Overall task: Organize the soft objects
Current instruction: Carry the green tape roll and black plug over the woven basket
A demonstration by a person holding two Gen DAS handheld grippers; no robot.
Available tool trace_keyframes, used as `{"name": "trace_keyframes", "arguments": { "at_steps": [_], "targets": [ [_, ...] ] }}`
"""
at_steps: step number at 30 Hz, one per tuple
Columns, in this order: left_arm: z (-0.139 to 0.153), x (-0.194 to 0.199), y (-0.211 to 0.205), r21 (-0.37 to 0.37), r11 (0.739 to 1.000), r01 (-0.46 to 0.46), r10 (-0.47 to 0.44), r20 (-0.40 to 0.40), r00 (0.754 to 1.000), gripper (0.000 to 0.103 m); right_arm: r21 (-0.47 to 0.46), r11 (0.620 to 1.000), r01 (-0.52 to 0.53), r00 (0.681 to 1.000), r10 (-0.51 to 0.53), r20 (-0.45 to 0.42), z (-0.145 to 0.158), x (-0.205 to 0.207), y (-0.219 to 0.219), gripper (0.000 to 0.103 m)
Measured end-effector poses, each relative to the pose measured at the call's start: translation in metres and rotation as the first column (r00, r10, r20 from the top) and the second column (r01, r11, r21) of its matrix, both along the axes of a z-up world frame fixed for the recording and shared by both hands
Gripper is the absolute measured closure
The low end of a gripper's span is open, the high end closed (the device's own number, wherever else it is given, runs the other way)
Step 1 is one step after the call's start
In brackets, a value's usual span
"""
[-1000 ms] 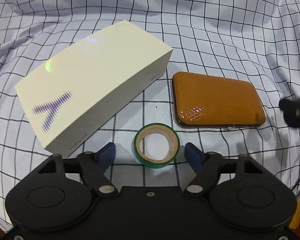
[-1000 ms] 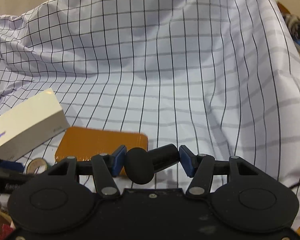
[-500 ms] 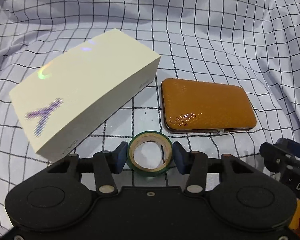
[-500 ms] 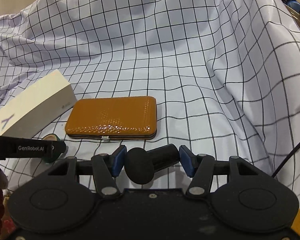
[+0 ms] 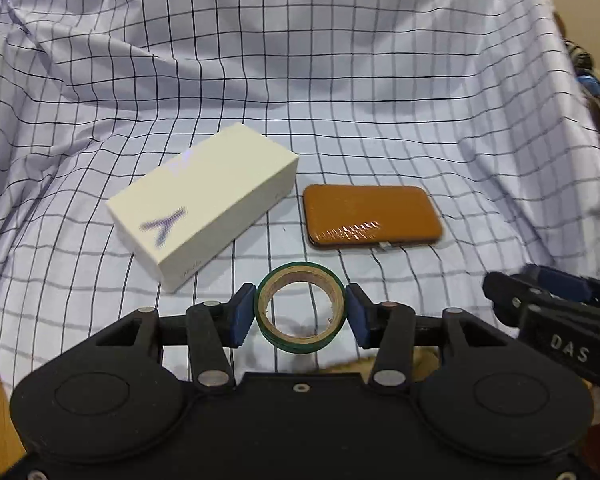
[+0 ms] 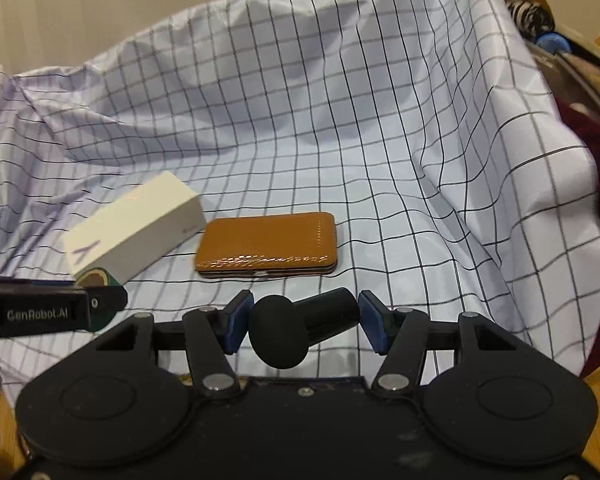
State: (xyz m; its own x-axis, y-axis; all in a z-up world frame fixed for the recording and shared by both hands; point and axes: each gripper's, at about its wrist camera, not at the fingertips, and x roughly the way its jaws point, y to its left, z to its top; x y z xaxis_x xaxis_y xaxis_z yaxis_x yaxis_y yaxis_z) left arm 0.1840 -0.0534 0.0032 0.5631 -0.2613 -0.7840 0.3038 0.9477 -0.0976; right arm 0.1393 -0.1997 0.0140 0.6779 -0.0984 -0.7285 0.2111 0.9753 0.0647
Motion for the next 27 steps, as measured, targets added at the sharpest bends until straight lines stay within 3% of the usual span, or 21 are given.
{"name": "trace_keyframes", "arguments": {
  "at_steps": [12,27],
  "targets": [
    [0.002,-0.081,0.019,-0.013,1.0,0.01,-0.011,-0.014,1.0,0.055,-0.018,0.999,-0.039,0.996,0.041,0.084,0.029,-0.081,0.035,0.047],
    [-0.005,-0.141,0.014,-0.037,0.999,0.018,-0.017,0.003,1.0,0.055,0.01,1.0,0.005,0.989,-0.006,0.147,0.038,-0.147,0.048,0.046]
  ]
}}
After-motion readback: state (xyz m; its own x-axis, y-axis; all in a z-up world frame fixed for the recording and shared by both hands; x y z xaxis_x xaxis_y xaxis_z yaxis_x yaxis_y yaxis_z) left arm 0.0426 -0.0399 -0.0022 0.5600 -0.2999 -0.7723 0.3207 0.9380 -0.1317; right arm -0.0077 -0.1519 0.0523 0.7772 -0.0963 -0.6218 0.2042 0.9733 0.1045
